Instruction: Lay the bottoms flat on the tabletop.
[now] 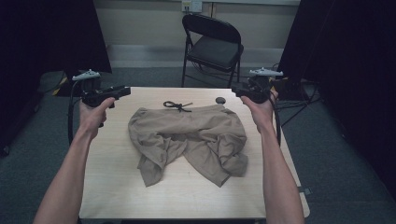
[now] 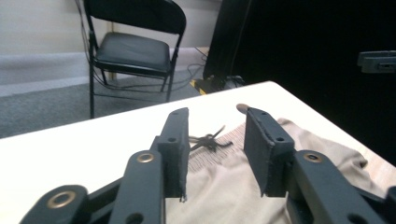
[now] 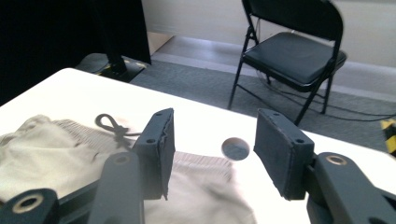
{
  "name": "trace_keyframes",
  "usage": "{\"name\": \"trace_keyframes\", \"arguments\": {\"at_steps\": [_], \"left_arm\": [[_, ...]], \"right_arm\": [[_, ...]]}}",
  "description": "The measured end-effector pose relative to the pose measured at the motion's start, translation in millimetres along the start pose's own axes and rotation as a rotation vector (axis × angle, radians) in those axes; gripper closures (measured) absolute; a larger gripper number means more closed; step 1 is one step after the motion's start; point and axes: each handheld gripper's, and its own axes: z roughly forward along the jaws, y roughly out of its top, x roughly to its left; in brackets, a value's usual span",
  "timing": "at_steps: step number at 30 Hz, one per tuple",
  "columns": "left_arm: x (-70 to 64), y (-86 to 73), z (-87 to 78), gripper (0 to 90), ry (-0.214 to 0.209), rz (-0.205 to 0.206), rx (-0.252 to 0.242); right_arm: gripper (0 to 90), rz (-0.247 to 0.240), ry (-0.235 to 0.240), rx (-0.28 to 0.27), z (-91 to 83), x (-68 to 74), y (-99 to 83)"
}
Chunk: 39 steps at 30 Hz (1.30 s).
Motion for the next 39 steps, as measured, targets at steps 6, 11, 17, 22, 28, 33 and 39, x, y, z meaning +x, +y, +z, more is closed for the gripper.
{"name": "trace_keyframes", "arguments": {"at_steps": [6, 11, 17, 22, 28, 33, 39], "left_arm": [[-14.5, -16.0, 2.8, 65.5, -0.043, 0.016, 0.025], [-29.9, -34.4, 4.6, 67.9, -0.083, 0.024, 0.038], [-51.4, -60.2, 2.5, 72.7, -0.140, 0.056, 0.059], [-72.5, -90.5, -1.2, 75.9, -0.192, 0.082, 0.095], [-91.5, -138.8, -7.8, 69.6, -0.225, 0.060, 0.173], [-97.4, -173.8, -5.8, 55.0, -0.212, 0.039, 0.249], [-103.1, -193.3, 6.9, 48.7, -0.213, 0.047, 0.329]], "right_arm": [[47.5, -0.032, 0.062, 0.003, -8.7, 20.8, -18.4], [49.6, -0.037, 0.125, 0.012, -18.2, 39.7, -42.5], [58.4, -0.042, 0.174, 0.027, -24.8, 55.8, -77.4], [67.8, -0.059, 0.222, 0.035, -25.2, 75.0, -99.5], [74.4, -0.079, 0.291, 0.057, -16.8, 104.6, -121.1], [70.3, -0.113, 0.340, 0.112, 2.3, 133.0, -135.4], [65.5, -0.093, 0.358, 0.166, 33.1, 149.7, -150.5]]}}
